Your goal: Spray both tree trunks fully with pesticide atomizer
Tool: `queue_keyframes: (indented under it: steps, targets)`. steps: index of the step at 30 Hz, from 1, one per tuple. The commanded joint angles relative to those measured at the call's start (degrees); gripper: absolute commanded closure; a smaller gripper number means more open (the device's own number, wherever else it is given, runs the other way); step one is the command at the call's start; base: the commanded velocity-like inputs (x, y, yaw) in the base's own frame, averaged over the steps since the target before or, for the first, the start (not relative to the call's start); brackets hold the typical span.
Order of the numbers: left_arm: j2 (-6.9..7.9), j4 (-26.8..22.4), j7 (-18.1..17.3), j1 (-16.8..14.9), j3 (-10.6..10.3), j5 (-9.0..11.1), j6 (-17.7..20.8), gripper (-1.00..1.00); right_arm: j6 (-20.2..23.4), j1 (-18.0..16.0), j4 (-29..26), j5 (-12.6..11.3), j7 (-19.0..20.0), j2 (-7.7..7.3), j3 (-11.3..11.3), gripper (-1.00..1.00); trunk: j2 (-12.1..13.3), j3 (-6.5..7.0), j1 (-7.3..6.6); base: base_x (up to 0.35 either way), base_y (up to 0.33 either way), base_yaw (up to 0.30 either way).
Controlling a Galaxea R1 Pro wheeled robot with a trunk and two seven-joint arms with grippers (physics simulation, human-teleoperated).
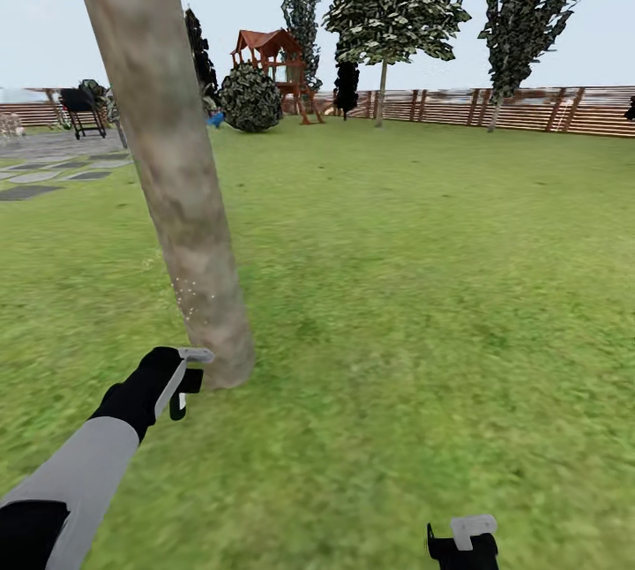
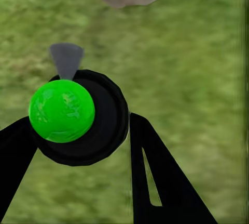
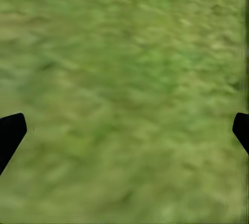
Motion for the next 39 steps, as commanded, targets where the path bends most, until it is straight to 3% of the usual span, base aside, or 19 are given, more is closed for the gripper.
queue_keyframes:
  steps: [1,11,16,26,31,32,34,36,39]
  targets:
    - [0.09,0.0,0.3,0.0,-0.3,0.1,0.3,1.0,0.0,0.0,0.1,0.6,-0.5,0.0,0.1,-1.0,0.0,-0.05,0.0,0.083,-0.273,0.0]
    - [0.2,-0.2,0.3,0.0,-0.3,0.1,0.3,1.0,0.0,0.0,0.1,0.6,-0.5,0.09,0.2,-1.0,0.0,-0.05,0.0,0.083,-0.273,0.001]
    - [1.28,-0.3,1.3,0.0,-0.1,0.1,0.4,1.0,0.0,0.0,0.1,0.6,-0.5,0.09,0.2,-1.0,0.0,-0.05,0.0,0.085,-0.273,0.263]
    - [0.26,-0.7,1.4,-0.1,-0.2,0.4,0.4,1.0,0.0,0.0,0.1,0.6,-0.5,0.09,0.2,-1.0,0.0,-0.05,0.0,0.113,-0.273,0.124]
    - [1.69,-0.5,1.3,-0.1,-0.1,0.1,0.4,1.0,0.0,0.0,0.1,0.6,-0.5,0.09,0.2,-1.0,0.0,-0.05,0.0,0.124,-0.273,0.001]
    - [3.3,-0.5,1.3,-0.1,0.0,0.1,0.4,1.0,0.0,0.0,0.1,0.6,-0.5,0.09,0.2,-1.0,0.0,-0.05,0.0,0.125,-0.273,0.024]
    - [4.5,-0.5,1.1,-0.1,0.2,0.2,0.4,1.0,0.1,0.0,0.1,0.6,-0.5,0.09,0.2,-1.0,0.0,-0.05,0.0,0.125,-0.273,0.052]
    - [4.52,-0.6,1.1,-0.1,-0.1,0.3,0.4,1.0,0.0,0.0,0.1,0.6,-0.5,0.09,0.2,-1.0,0.0,-0.05,0.0,0.125,-0.273,0.102]
    - [3.4,-0.8,0.9,-0.8,-0.1,0.5,1.0,1.0,0.0,0.0,0.1,0.6,-0.5,0.09,0.2,-1.0,0.0,-0.05,0.0,0.141,-0.268,0.242]
